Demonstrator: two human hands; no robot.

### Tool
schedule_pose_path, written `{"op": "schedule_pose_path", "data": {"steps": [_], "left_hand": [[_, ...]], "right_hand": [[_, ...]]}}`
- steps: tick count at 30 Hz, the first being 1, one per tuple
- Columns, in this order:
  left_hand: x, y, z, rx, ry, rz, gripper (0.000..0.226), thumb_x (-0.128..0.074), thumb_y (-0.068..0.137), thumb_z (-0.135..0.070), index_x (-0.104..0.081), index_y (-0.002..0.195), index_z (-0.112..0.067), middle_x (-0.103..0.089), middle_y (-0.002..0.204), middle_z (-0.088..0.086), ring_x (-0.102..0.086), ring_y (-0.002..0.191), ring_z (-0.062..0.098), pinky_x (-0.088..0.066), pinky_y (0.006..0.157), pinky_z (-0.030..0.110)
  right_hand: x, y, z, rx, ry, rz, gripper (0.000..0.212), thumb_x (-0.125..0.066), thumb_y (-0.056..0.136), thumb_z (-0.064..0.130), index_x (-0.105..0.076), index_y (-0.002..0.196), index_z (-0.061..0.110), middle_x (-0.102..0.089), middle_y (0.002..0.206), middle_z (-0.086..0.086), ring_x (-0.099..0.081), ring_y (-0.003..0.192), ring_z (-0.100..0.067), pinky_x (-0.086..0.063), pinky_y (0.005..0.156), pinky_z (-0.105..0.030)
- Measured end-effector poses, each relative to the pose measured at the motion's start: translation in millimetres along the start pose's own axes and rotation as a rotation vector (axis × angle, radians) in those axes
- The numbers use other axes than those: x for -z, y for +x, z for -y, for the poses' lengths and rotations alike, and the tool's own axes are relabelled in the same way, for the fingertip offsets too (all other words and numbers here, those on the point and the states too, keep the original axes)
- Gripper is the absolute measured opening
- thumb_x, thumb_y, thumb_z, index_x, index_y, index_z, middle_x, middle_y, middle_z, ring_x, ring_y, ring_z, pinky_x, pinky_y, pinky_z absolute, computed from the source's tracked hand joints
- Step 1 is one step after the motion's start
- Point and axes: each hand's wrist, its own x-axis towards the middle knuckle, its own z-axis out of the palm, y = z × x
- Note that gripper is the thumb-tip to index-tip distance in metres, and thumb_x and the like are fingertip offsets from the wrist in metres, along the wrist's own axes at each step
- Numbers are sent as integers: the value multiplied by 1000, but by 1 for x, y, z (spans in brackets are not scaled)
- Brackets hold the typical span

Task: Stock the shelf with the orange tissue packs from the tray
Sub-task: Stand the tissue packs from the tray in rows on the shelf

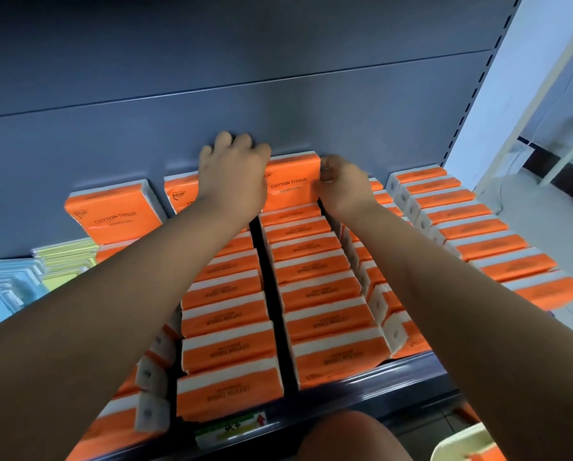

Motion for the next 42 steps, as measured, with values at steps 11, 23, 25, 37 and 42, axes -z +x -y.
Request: {"op": "schedule_pose_path", "data": {"steps": [11, 23, 25, 37, 42], "left_hand": [[19, -19, -19, 7, -130, -2, 53, -56, 95, -45, -56, 137, -11, -61, 135, 12, -44, 136, 38, -35, 114, 52], [49, -95, -82, -4, -267, 104, 78, -19, 93, -61, -47, 148, -13, -51, 152, 10, -33, 148, 39, -27, 121, 54], [60, -111, -102, -34, -295, 111, 74, -23, 95, -61, -47, 149, -15, -50, 154, 6, -30, 150, 38, -26, 122, 53], [70, -204, -260, -336, -441, 205, 66, -29, 95, -60, -55, 136, -16, -57, 143, 4, -41, 141, 30, -39, 114, 47], [53, -241, -318, -461, -493, 313, 50, -46, 102, -50, -56, 135, -13, -58, 141, 6, -44, 136, 30, -36, 113, 44]], "right_hand": [[26, -36, 15, -7, -45, -85, 38, -46, 100, 25, -53, 137, 14, -67, 125, -12, -62, 114, -33, -49, 91, -37], [63, -167, -31, 114, -40, -282, 45, -45, 100, 42, -51, 140, 23, -57, 139, 1, -50, 130, -20, -45, 105, -42], [74, -193, -40, 118, -84, -303, 42, -47, 100, 40, -51, 139, 23, -58, 136, 2, -51, 128, -22, -44, 104, -43], [138, -341, -138, -108, -82, -401, 38, -53, 102, 33, -51, 139, 22, -55, 135, 4, -50, 124, -15, -43, 95, -34], [144, -390, -185, -291, -91, -398, 41, -50, 104, 35, -49, 142, 21, -54, 136, 3, -50, 124, -16, -37, 88, -28]]}}
